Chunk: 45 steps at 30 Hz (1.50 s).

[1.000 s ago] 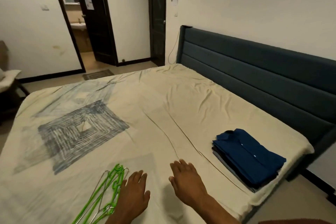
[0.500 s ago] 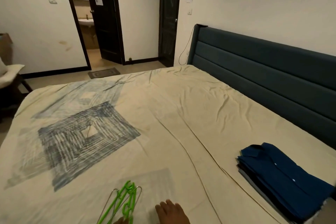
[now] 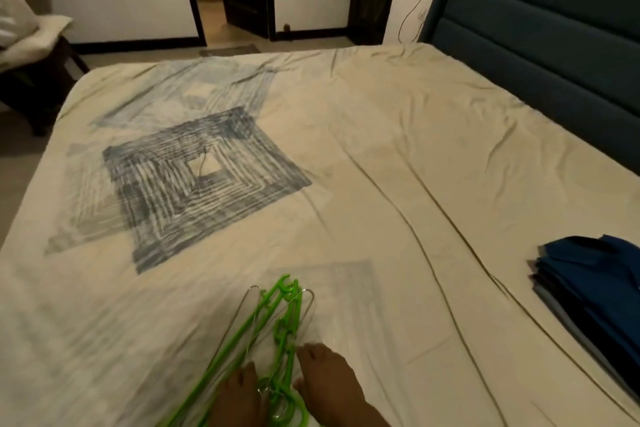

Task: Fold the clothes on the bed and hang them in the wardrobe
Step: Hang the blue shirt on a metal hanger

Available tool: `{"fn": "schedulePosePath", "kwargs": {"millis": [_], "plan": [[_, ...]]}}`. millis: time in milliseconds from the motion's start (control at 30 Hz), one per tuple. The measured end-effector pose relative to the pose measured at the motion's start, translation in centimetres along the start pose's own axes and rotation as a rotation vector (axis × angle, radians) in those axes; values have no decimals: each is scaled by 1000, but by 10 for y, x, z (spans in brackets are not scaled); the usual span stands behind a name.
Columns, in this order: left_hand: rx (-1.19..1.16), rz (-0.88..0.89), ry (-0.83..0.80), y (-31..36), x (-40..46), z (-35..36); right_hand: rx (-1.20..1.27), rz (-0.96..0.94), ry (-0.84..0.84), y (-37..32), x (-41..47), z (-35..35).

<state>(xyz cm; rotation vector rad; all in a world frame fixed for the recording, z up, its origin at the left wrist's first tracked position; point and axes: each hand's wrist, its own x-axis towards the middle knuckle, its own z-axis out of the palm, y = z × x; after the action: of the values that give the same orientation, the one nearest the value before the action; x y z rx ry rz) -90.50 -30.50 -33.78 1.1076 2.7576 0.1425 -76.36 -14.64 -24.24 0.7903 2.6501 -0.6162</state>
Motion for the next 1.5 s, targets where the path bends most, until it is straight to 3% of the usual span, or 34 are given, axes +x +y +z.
{"fn": "schedulePosePath", "kwargs": {"millis": [67, 100, 200, 500, 667, 967, 1133, 1333, 1500], "plan": [[-161, 34, -390, 37, 4, -22, 22, -9, -60, -5, 1, 6], [-223, -4, -435, 39, 3, -20, 16, -10, -77, -8, 2, 12], [-314, -85, -372, 32, -2, -12, 41, 16, -125, -17, 2, 23], [-447, -29, -57, 44, -18, -9, 457, 185, -46, -19, -10, 55], [-388, -38, -52, 47, -17, -17, 560, 165, -13, -18, -15, 66], [-236, 104, -88, 47, -13, -26, 692, 178, 37, -7, -23, 71], [-325, 170, -148, 43, -11, -31, 907, 251, 76, 2, -22, 75], [-292, 245, -62, 54, -9, -49, 990, 230, 84, -2, -14, 81], [-303, 146, 13, 56, 0, -57, 941, 175, 82, -10, -14, 85]]}}
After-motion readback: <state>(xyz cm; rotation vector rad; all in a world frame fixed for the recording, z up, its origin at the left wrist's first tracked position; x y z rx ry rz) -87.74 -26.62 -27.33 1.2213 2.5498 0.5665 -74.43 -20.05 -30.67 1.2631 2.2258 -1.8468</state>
